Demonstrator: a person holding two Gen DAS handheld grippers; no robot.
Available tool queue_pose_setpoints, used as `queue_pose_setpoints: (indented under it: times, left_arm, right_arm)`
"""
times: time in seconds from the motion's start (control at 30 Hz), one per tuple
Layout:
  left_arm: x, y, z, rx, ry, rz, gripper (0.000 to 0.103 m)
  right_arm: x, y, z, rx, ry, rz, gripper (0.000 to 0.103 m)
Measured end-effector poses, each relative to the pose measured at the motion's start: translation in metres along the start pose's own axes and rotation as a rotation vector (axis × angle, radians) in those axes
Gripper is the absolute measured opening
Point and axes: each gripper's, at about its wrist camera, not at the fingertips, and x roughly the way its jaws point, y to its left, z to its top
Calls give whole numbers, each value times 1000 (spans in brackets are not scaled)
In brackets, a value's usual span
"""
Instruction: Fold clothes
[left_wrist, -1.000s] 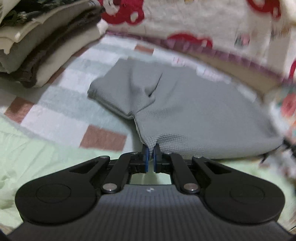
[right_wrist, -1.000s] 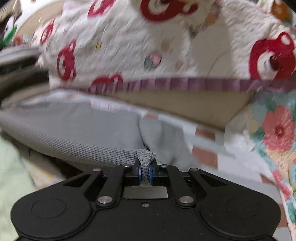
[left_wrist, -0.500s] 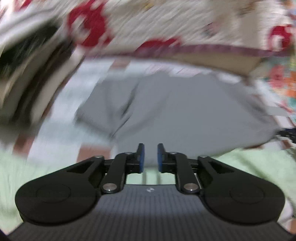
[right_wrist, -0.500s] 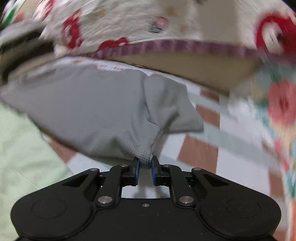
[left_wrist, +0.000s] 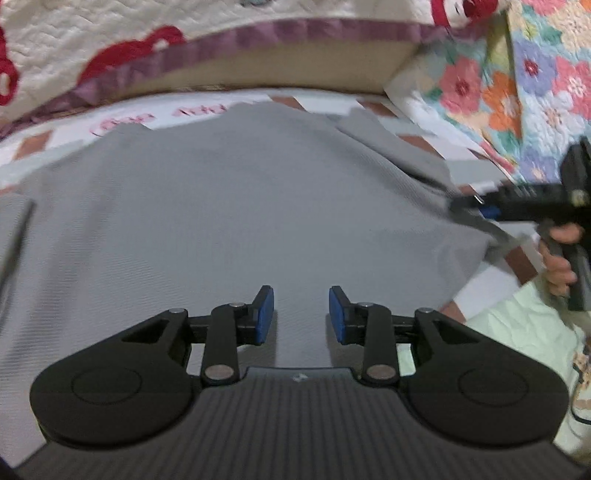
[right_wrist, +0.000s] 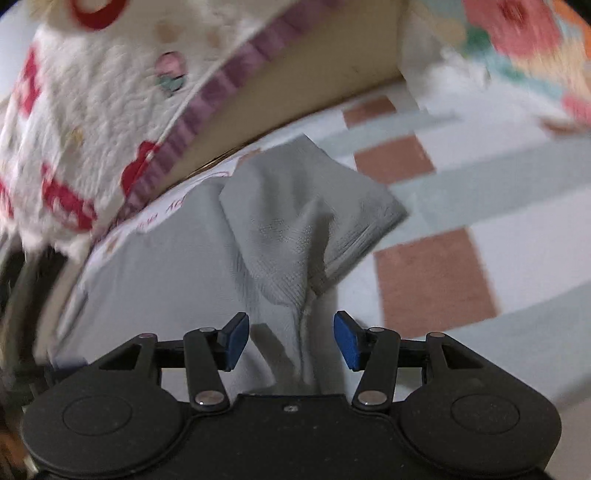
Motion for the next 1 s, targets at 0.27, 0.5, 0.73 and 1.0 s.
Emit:
queue_pose_setpoints:
  times: [0.27,0.5,0.73,1.0]
  left_arm:
    - [-1,-11,-23,1,130,34,32]
    - [-3,-26,12,-10,132,-48,36]
    - [31,-58,64,11,-16,-80,36]
    - [68,-80,86,31,-65,-92,36]
  right_arm:
    - [-13,8,-3,-160,-127,-245,11]
    - [-30,-45,23,55,-137,-177,40]
    - [34,-22,51,-105,-92,-206,68]
    - [3,-17,56,-223,-303,-266,6]
